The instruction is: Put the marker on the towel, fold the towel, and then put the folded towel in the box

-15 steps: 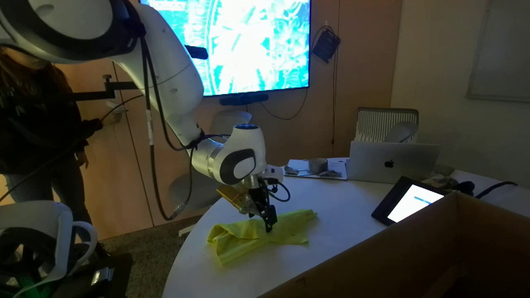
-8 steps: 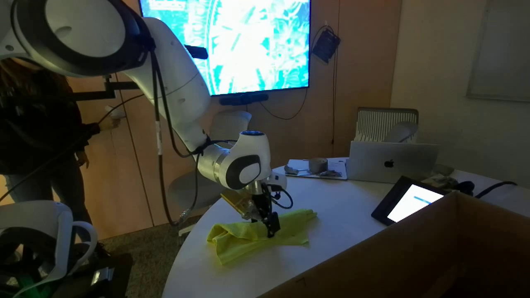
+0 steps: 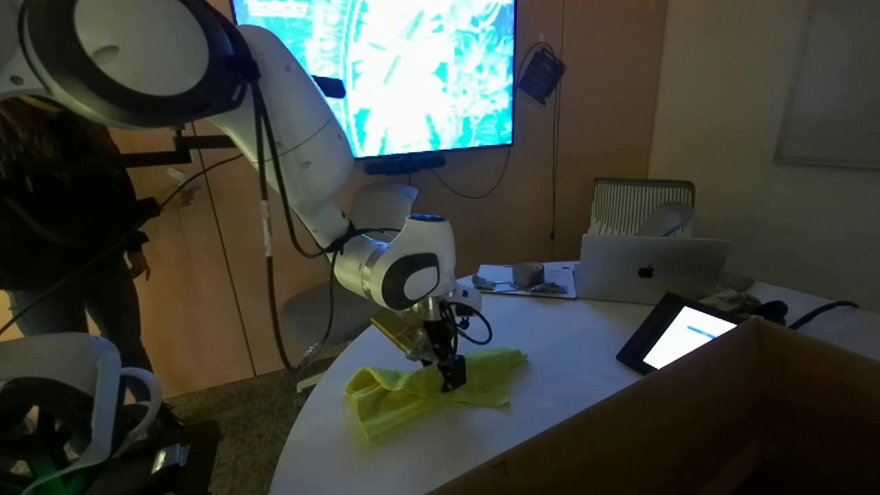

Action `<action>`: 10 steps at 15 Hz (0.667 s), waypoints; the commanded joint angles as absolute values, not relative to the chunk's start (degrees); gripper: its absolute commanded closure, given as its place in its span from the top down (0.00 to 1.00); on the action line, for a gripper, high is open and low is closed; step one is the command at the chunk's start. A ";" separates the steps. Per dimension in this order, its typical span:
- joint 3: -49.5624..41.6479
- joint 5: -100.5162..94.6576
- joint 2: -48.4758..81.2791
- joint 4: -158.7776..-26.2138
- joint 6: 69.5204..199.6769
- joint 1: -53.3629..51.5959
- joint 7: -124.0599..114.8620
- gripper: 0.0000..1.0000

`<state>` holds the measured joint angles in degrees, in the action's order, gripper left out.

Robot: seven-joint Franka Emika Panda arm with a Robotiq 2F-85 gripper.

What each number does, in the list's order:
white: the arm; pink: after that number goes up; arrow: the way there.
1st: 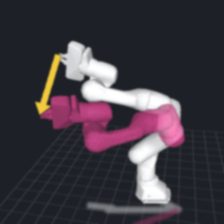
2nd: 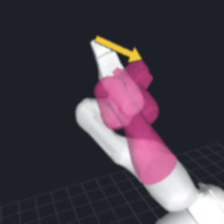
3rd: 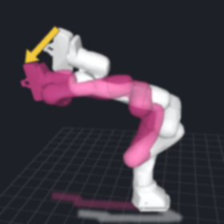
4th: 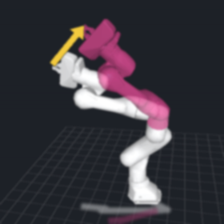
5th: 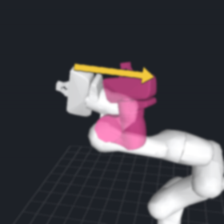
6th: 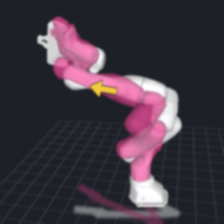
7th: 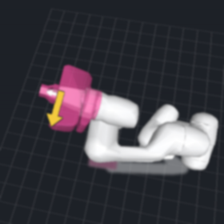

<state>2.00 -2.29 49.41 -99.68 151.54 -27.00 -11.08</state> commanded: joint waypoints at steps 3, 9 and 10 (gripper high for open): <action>2.48 -3.79 49.02 -99.12 150.12 -25.78 -11.31 0.11; 2.60 -4.11 45.10 -101.41 150.99 -25.00 -10.50 0.09; 2.51 -4.26 44.19 -101.82 151.14 -24.94 -10.51 0.09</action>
<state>2.15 -2.41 48.32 -99.47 151.15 -25.83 -10.73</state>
